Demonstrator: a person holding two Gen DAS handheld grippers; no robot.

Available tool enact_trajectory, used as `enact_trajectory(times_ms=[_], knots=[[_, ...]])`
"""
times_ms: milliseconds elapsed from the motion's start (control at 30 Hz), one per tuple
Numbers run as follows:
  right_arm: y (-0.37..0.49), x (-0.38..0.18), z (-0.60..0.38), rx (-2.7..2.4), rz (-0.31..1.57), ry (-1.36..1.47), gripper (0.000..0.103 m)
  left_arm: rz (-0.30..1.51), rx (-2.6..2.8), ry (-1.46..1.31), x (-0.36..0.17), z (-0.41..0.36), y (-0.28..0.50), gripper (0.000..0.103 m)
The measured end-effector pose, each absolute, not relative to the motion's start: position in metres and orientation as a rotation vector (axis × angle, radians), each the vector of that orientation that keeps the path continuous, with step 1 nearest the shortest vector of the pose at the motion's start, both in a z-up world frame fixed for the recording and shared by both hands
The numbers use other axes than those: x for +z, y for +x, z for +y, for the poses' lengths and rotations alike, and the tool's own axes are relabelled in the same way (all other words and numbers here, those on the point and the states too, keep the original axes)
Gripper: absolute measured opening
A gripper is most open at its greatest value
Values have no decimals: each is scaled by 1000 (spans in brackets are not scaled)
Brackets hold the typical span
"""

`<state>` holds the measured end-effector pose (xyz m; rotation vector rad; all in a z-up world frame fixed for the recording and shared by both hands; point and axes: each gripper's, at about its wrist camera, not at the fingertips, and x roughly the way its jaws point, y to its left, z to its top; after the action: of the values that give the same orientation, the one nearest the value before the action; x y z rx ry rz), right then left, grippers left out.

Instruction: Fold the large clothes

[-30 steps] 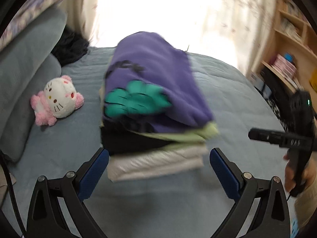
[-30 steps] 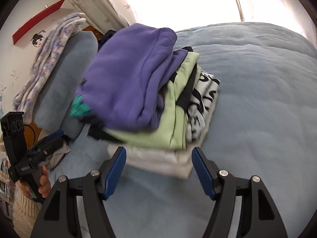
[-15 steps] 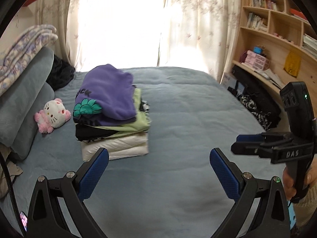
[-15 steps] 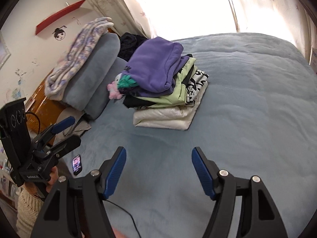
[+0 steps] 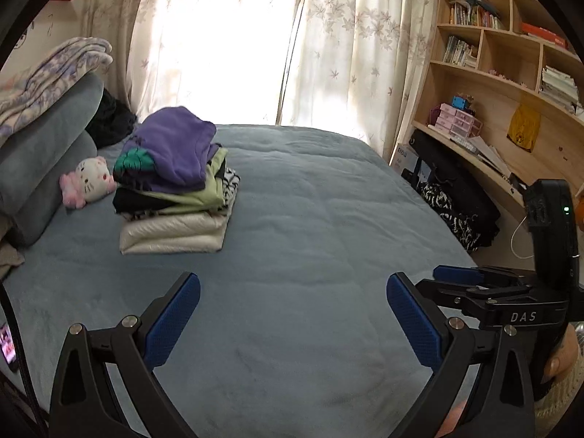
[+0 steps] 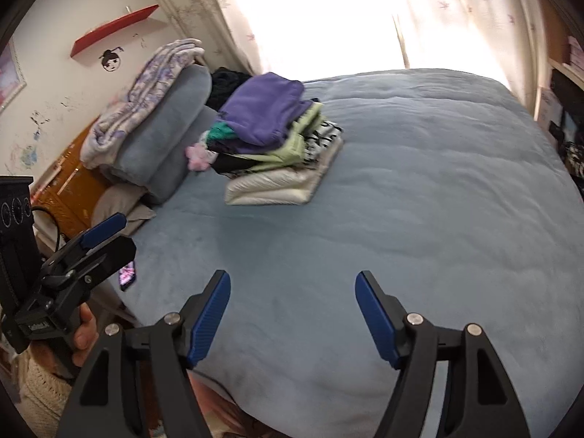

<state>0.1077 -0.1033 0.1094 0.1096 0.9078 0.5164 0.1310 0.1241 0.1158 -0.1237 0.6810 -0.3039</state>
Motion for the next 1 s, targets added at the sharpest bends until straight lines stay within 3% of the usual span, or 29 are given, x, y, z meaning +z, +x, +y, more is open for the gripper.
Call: enact_trajectory(times_ms=[133,433,667,1000], knots=[[85,89,-120,459,885,114,80,679,-257,-81,85,99,107,101],[44,36,-136,295,850,135,82,768,-160,-103,20,75,87,102],[26,10,-137,235,828,122,96,816,-140,-113,-6,68,84,102],[19,0,-141,191,804,84,100,850,-123,-126,-19,68,81,102]])
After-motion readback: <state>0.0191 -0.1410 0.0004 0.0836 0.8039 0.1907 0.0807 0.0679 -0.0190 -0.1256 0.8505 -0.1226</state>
